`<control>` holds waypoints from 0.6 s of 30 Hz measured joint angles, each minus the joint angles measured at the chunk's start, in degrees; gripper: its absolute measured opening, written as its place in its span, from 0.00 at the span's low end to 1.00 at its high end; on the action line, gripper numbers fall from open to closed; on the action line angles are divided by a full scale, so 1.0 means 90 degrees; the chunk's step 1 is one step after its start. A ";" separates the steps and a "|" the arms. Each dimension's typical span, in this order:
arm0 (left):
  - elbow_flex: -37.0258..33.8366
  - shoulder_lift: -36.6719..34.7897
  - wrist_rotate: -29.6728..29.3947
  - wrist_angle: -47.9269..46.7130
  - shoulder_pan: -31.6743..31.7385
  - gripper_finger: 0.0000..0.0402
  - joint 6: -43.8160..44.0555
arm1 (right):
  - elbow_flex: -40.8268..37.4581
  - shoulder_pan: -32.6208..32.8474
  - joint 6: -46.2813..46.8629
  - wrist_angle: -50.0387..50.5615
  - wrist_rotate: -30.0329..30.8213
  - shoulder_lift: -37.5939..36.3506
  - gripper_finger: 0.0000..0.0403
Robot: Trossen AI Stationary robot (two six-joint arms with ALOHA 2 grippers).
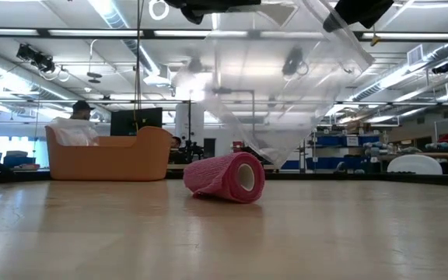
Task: Roll bandage
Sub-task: Open the transparent zip bag
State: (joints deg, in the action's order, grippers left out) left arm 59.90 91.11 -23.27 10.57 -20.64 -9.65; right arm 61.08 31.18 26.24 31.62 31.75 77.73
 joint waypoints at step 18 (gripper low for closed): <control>0.0000 -0.0005 -0.0071 -0.0070 -0.0010 0.03 0.0151 | 0.0000 0.0002 -0.0056 -0.0140 0.0003 0.0000 0.01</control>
State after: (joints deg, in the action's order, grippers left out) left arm 59.90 91.07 -23.91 9.93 -20.73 -8.29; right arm 61.08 31.20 25.74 30.36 31.78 77.73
